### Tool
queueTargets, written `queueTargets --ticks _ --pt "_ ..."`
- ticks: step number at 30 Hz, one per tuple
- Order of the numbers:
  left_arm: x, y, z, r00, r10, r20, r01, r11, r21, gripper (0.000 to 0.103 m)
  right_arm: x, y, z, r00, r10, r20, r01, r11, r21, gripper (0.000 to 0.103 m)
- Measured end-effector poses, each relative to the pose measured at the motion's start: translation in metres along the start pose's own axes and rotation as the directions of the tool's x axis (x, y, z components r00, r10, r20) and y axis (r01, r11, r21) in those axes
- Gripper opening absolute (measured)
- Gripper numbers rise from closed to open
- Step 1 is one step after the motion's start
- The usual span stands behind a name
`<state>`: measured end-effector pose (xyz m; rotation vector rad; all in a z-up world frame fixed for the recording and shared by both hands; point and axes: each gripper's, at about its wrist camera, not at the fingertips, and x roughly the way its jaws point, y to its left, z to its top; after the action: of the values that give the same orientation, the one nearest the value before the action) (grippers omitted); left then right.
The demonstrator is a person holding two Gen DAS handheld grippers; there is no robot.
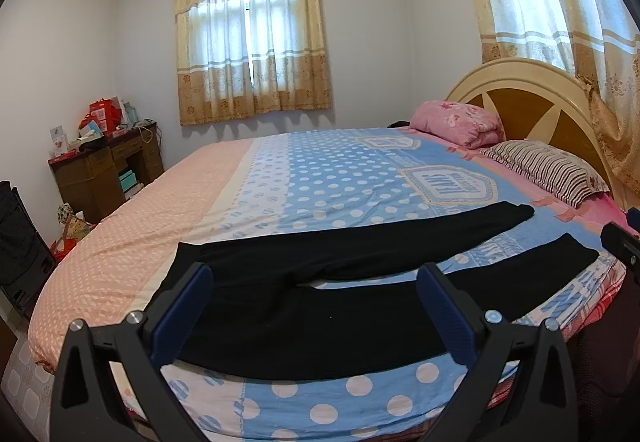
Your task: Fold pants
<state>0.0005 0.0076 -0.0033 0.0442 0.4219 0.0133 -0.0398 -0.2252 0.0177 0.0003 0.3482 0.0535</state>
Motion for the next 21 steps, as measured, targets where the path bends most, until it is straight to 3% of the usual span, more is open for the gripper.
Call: queueTargets --ticks 21 --pt "-0.0034 0.0020 0.0034 1.000 0.004 0.005 -0.004 1.000 -0.003 0.103 -0.0014 -0.0007 0.0014 1.000 -0.002 0.000 0.002 1.000 -0.003 0.102"
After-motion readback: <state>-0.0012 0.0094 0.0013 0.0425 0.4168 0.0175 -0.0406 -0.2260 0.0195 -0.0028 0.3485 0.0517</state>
